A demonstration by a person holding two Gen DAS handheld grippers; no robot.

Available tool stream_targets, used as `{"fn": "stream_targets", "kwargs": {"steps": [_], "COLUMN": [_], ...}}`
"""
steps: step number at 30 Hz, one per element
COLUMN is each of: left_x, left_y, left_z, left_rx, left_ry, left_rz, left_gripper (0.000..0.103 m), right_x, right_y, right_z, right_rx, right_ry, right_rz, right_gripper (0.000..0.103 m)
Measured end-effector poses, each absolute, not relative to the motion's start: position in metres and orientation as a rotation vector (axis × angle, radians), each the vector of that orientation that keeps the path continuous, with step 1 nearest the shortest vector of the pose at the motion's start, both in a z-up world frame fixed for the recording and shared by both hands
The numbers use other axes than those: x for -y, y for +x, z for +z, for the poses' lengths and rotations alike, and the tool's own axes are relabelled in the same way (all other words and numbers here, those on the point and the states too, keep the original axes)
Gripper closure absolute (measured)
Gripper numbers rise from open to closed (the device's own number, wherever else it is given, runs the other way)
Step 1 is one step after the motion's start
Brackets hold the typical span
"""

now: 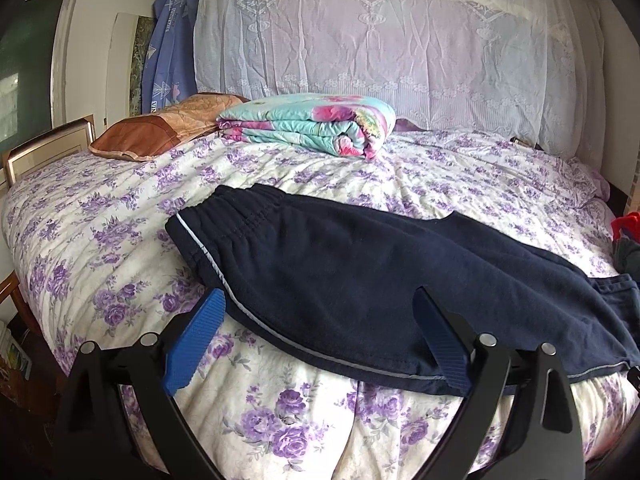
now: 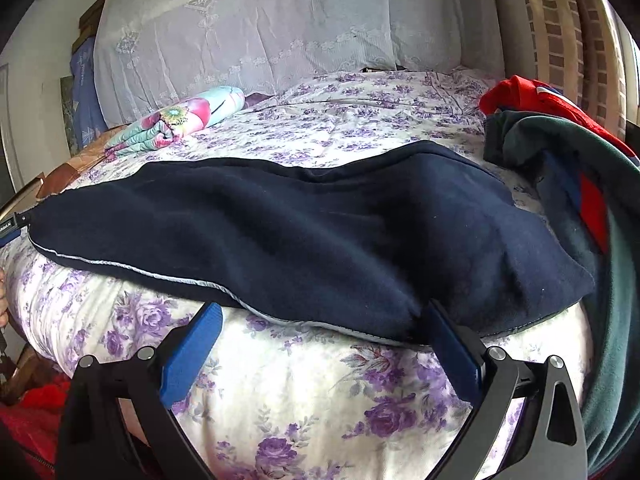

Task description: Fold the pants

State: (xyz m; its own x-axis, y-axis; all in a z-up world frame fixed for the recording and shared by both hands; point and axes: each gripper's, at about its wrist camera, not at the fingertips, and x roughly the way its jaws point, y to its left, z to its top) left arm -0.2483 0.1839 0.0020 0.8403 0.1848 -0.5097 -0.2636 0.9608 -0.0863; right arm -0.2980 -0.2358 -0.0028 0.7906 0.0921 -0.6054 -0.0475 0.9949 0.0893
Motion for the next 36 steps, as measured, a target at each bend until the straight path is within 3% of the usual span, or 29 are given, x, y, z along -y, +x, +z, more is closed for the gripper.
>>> {"fn": "stream_targets", "kwargs": {"steps": [3,8,12,24,30,31,32,34,36], "left_x": [-0.185,-0.202,-0.228,-0.276,-0.274,-0.274,-0.273,-0.276,-0.28], "left_y": [-0.249,-0.242,-0.239,-0.244,-0.248,-0.251,-0.255,-0.262,-0.26], "left_z": [0.006,0.003,-0.008,-0.023,-0.019,-0.017,-0.015,-0.012,-0.013], "left_rx": [-0.508,-0.565,-0.609,-0.651,-0.661,-0.66,-0.658,-0.64,-0.643], "left_ry": [-0.168,-0.264,-0.406,-0.646,-0.64,-0.635,-0.625,-0.597,-0.586], "left_rz": [0.224,0.134,0.076,0.015,0.012,0.015,0.033,0.091,0.114], "left_gripper": [0.018,0.07,0.086,0.084,0.069,0.063,0.051,0.042,0.042], "right_x": [0.239,0.243,0.253,0.265,0.277,0.279,0.28,0.282,0.282], "right_y": [-0.299,-0.301,-0.304,-0.305,-0.306,-0.305,-0.305,-0.304,-0.303], "right_z": [0.001,0.007,0.014,0.017,0.014,0.013,0.012,0.011,0.009], "right_rx": [-0.649,-0.632,-0.621,-0.637,-0.656,-0.66,-0.661,-0.662,-0.666], "right_ry": [0.101,0.14,0.182,0.238,0.294,0.308,0.32,0.336,0.34], "right_rz": [0.085,0.089,0.1,0.127,0.13,0.134,0.137,0.139,0.14], "right_gripper": [0.004,0.016,0.024,0.024,0.024,0.024,0.024,0.024,0.024]}}
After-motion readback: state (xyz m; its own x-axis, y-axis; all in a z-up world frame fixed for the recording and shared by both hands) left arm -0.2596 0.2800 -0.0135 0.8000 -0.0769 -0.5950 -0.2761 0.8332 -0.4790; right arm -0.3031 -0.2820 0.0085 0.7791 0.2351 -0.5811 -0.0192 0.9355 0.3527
